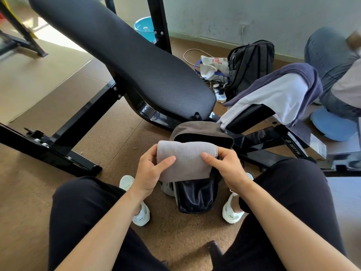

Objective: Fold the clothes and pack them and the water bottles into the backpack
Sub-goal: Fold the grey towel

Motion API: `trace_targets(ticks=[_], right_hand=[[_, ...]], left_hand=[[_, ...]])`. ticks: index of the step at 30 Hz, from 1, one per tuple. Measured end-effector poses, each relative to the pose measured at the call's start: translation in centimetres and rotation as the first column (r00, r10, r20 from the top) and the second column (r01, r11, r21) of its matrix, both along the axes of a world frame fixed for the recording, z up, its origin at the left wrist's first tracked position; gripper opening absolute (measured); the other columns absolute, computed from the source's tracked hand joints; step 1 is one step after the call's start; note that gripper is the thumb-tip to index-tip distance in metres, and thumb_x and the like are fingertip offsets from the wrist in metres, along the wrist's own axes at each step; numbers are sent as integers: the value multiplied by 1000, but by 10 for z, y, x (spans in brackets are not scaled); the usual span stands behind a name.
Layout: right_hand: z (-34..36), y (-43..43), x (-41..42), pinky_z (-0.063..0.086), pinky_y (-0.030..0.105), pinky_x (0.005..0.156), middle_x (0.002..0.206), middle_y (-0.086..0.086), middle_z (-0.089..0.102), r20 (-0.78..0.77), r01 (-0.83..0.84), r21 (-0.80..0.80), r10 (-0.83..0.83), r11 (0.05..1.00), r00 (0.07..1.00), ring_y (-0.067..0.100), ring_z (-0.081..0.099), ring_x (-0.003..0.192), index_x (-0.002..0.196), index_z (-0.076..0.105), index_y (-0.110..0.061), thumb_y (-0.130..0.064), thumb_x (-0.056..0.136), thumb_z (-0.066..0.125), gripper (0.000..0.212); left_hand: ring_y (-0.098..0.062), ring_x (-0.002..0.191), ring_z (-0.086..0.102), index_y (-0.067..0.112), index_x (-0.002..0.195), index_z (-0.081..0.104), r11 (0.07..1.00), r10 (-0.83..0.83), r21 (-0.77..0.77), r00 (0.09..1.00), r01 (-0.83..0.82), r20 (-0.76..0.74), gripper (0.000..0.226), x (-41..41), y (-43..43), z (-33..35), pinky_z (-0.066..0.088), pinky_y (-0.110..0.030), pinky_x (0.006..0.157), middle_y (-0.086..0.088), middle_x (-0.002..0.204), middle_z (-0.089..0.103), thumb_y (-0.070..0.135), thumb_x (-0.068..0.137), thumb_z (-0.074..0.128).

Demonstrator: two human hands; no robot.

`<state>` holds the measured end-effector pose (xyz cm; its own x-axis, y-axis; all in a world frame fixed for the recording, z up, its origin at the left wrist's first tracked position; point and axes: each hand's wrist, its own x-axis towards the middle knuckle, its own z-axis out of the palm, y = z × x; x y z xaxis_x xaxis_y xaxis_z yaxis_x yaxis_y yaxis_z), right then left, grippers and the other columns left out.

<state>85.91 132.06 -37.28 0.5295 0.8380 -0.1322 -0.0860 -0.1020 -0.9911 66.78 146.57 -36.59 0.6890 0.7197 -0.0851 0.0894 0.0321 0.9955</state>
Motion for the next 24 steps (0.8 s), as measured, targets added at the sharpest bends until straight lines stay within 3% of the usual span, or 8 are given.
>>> trace_targets(ticks=[2,7,11,18,21,24], right_hand=[[2,0,0,55,45,99,113,8,77,-94,11,21,-9,1000,996,25,71,111,113,76,-11,-28,88,74,30],[-3,4,0,58,38,95,121,4,74,-231,-35,-47,23,998,973,22,70,113,129,63,-17,-13,89,75,41],[-8,5,0,58,40,96,122,6,73,-273,-119,-115,84,986,958,24,70,113,131,60,-18,-9,88,77,47],[-11,6,4,59,41,92,122,7,73,-329,-15,-117,-24,993,944,25,71,111,132,58,-19,-2,87,75,50],[-12,6,6,57,44,98,124,8,72,-348,51,-95,-81,994,934,26,70,114,133,57,-17,-1,88,74,51],[-11,6,6,56,45,99,124,8,72,-330,63,-92,-90,994,940,26,70,114,133,58,-18,0,87,74,51]], left_hand=[[-21,107,68,26,124,63,998,-33,-54,999,33,-7,56,0,2,-2,60,-39,86,-1,115,70,42,73,79],[-18,117,66,35,137,52,967,-154,-219,984,132,-85,68,4,3,-8,56,-37,96,4,127,67,40,75,81],[-21,116,68,32,137,54,941,-159,-323,974,101,-160,65,6,4,-10,56,-39,96,2,126,71,38,77,78],[-33,121,64,16,134,63,879,-173,-460,984,129,-54,57,2,7,-7,49,-50,106,-13,129,69,35,81,71],[-26,121,64,17,133,62,916,-199,-363,979,169,-46,61,-2,7,-9,54,-42,101,-9,129,68,24,75,81],[-16,115,66,20,125,66,980,-132,-167,984,111,-118,37,1,2,-14,55,-24,91,5,117,73,11,90,75]])
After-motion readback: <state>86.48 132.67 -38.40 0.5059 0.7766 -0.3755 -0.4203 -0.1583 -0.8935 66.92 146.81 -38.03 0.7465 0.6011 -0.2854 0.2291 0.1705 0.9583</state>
